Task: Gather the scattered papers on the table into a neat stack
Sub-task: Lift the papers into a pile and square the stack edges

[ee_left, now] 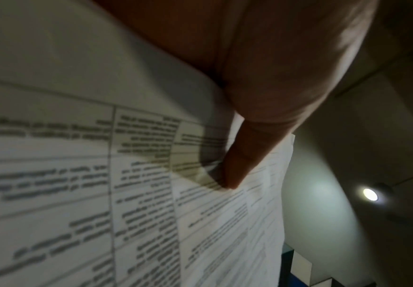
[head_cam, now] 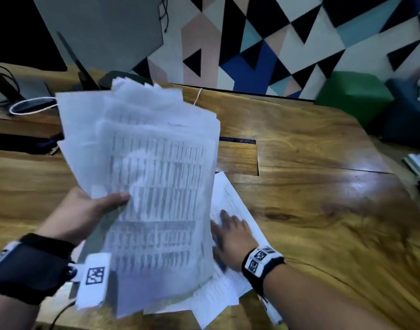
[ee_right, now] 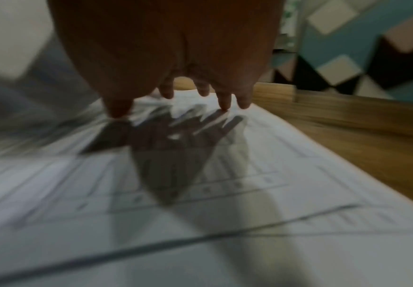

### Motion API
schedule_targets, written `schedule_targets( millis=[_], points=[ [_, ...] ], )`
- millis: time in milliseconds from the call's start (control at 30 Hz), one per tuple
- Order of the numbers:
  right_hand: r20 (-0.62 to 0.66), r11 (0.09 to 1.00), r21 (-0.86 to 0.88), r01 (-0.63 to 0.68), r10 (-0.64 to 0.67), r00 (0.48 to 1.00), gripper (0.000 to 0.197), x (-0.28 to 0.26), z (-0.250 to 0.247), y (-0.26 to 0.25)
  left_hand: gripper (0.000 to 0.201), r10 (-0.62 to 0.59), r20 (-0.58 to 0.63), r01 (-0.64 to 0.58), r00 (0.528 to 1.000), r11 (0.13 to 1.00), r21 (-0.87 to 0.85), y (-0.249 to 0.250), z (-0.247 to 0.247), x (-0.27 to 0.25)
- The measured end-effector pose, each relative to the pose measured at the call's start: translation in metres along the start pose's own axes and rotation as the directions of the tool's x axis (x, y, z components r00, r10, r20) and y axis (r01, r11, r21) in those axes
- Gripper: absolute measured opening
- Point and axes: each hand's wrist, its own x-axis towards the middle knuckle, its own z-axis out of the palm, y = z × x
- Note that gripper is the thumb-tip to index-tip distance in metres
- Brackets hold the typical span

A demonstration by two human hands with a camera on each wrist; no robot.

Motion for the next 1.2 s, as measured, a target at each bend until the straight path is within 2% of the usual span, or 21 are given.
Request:
schedule_targets(
  millis=[67, 100, 167, 267, 300, 400, 500, 533, 567, 600, 667, 700, 733, 800, 867, 900, 967, 1000, 1100, 1133, 1200],
  points=[
    [0.133, 0.992, -0.036, 0.121, -0.115, 0.984, 0.084, -0.007, 0.015, -0.019, 0.014, 0.036, -0.012, -0.036, 0.999, 0.999, -0.001, 0.011, -0.008, 0.008],
    [0.172, 0.991, -0.028, 0.131, -0.125, 0.977, 0.093, -0.010, 0.021, -0.024, 0.013, 0.043, -0.019, -0.043, 0.999, 0.999, 0.009, 0.013, -0.011, 0.012],
    [0.201, 0.997, -0.010, 0.071, -0.068, 0.977, 0.098, -0.016, 0.024, -0.022, 0.011, 0.043, -0.017, -0.042, 0.999, 0.999, 0.030, 0.013, -0.015, 0.018],
    [0.193, 0.998, -0.011, -0.059, 0.060, 0.979, 0.100, -0.032, 0.019, 0.009, 0.044, 0.011, -0.010, -0.011, 1.000, 1.000, 0.011, 0.008, -0.015, 0.020],
    [0.191, 0.994, -0.007, -0.107, 0.107, 0.976, 0.103, -0.041, 0.017, 0.023, 0.049, -0.001, -0.004, 0.001, 1.000, 1.000, -0.001, 0.006, -0.012, 0.021],
    [0.185, 0.969, 0.043, -0.243, 0.231, 0.955, 0.103, -0.073, 0.016, 0.058, 0.020, -0.074, 0.030, 0.077, 0.997, 0.992, -0.103, 0.002, 0.001, 0.020],
    [0.065, 0.935, 0.130, -0.329, 0.323, 0.944, 0.097, -0.089, 0.010, 0.070, 0.032, -0.198, 0.188, 0.242, 0.962, 0.938, -0.247, -0.003, 0.017, 0.015],
    [-0.035, 0.914, 0.175, -0.366, 0.378, 0.925, 0.096, -0.088, 0.006, 0.072, 0.047, -0.232, 0.255, 0.302, 0.939, 0.912, -0.279, -0.008, 0.019, 0.017],
    [-0.129, 0.866, 0.230, -0.444, 0.479, 0.868, 0.101, -0.087, 0.001, 0.076, 0.061, -0.288, 0.303, 0.371, 0.909, 0.889, -0.270, -0.015, 0.024, 0.019],
    [-0.175, 0.787, 0.303, -0.538, 0.601, 0.780, 0.109, -0.083, -0.003, 0.081, 0.061, -0.344, 0.315, 0.427, 0.885, 0.869, -0.250, -0.022, 0.030, 0.021],
    [-0.074, 0.564, 0.437, -0.700, 0.798, 0.597, 0.131, -0.078, -0.011, 0.097, 0.035, -0.431, 0.256, 0.481, 0.865, 0.859, -0.178, -0.036, 0.042, 0.024],
    [0.011, 0.482, 0.459, -0.746, 0.837, 0.547, 0.140, -0.077, -0.015, 0.102, 0.028, -0.464, 0.209, 0.494, 0.861, 0.861, -0.121, -0.045, 0.046, 0.025],
    [0.066, 0.438, 0.446, -0.780, 0.853, 0.517, 0.144, -0.075, -0.018, 0.105, 0.027, -0.484, 0.174, 0.500, 0.857, 0.864, -0.057, -0.054, 0.050, 0.026],
    [0.086, 0.432, 0.360, -0.827, 0.867, 0.490, 0.141, -0.072, -0.023, 0.106, 0.031, -0.501, 0.105, 0.495, 0.859, 0.865, 0.081, -0.075, 0.052, 0.029],
    [0.114, 0.429, 0.333, -0.840, 0.866, 0.487, 0.131, -0.065, -0.023, 0.111, 0.030, -0.528, 0.027, 0.517, 0.849, 0.840, 0.165, -0.097, 0.050, 0.030],
    [0.146, 0.401, 0.353, -0.845, 0.869, 0.473, 0.131, -0.061, -0.020, 0.119, 0.026, -0.536, -0.003, 0.527, 0.844, 0.830, 0.182, -0.105, 0.049, 0.029],
    [0.201, 0.372, 0.417, -0.829, 0.852, 0.484, 0.141, -0.058, -0.011, 0.137, 0.022, -0.523, -0.039, 0.520, 0.851, 0.832, 0.196, -0.115, 0.047, 0.028],
    [0.214, 0.358, 0.465, -0.810, 0.842, 0.495, 0.134, -0.059, -0.009, 0.145, 0.022, -0.518, -0.050, 0.517, 0.854, 0.834, 0.193, -0.119, 0.046, 0.028],
    [0.223, 0.251, 0.687, -0.682, 0.820, 0.527, 0.064, -0.068, -0.014, 0.152, 0.029, -0.513, -0.065, 0.516, 0.856, 0.838, 0.178, -0.126, 0.042, 0.030],
    [0.228, 0.226, 0.742, -0.631, 0.801, 0.554, 0.048, -0.071, -0.017, 0.151, 0.031, -0.516, -0.063, 0.519, 0.854, 0.837, 0.174, -0.128, 0.043, 0.030],
    [0.248, 0.209, 0.798, -0.565, 0.741, 0.624, 0.031, -0.069, -0.021, 0.149, 0.031, -0.520, -0.068, 0.524, 0.851, 0.835, 0.167, -0.130, 0.042, 0.032]
  ],
)
